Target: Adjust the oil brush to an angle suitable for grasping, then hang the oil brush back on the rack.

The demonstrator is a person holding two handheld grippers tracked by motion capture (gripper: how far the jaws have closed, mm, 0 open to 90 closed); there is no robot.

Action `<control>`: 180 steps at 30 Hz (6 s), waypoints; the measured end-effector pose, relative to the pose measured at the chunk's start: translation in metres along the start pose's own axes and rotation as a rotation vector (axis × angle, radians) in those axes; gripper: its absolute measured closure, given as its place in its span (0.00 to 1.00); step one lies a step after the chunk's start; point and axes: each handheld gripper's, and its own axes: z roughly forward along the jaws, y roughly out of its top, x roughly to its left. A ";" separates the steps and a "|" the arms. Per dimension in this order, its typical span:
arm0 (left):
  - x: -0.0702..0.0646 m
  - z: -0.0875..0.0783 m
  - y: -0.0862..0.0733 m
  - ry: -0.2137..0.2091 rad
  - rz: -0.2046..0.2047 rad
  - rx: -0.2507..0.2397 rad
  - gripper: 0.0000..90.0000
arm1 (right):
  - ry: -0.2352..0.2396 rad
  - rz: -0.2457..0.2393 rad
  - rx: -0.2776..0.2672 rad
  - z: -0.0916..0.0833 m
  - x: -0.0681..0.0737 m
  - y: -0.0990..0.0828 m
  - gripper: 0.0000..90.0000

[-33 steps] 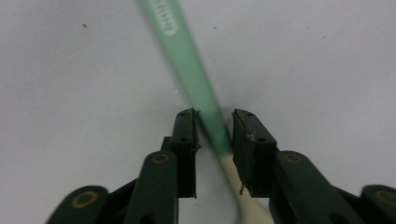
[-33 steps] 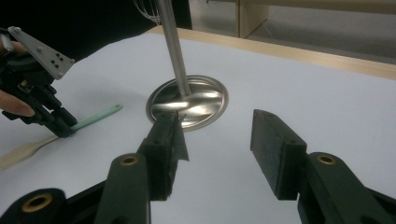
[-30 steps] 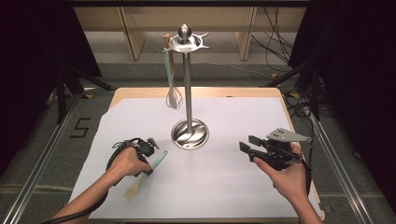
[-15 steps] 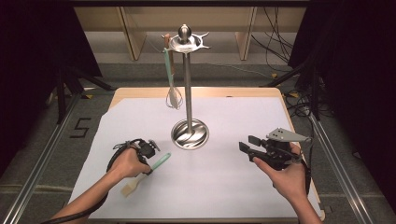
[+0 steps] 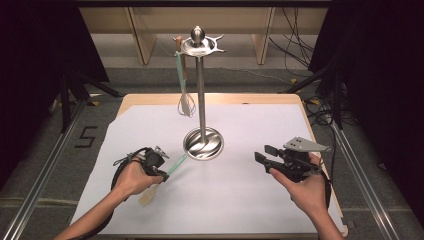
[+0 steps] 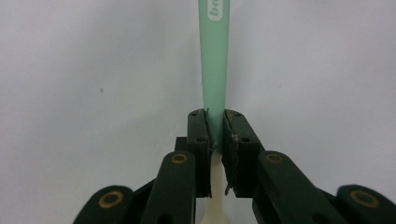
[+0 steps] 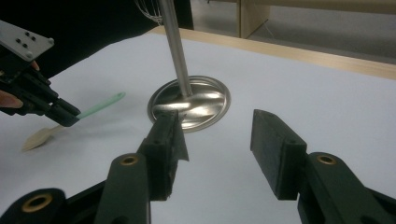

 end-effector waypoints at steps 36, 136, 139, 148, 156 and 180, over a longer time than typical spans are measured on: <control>-0.048 -0.032 0.034 -0.072 -0.044 -0.534 0.90 | 0.028 0.030 -0.053 0.004 0.014 0.006 0.59; -0.075 -0.036 0.068 -0.553 0.186 -0.683 0.90 | 0.470 -0.133 -0.108 0.027 0.063 0.056 0.93; -0.075 -0.038 0.068 -0.548 0.179 -0.684 0.92 | 0.471 -0.120 -0.143 0.028 0.064 0.056 0.90; -0.069 -0.044 0.072 -0.442 0.204 -0.683 0.92 | 0.336 -0.091 -0.170 0.015 0.057 0.056 0.68; -0.059 -0.047 0.071 -0.383 0.204 -0.681 0.92 | 0.107 -0.097 -0.119 0.004 0.039 0.038 0.64; -0.050 -0.073 0.087 -0.326 0.201 -0.718 0.92 | -0.142 -0.069 0.043 -0.001 0.003 -0.015 0.70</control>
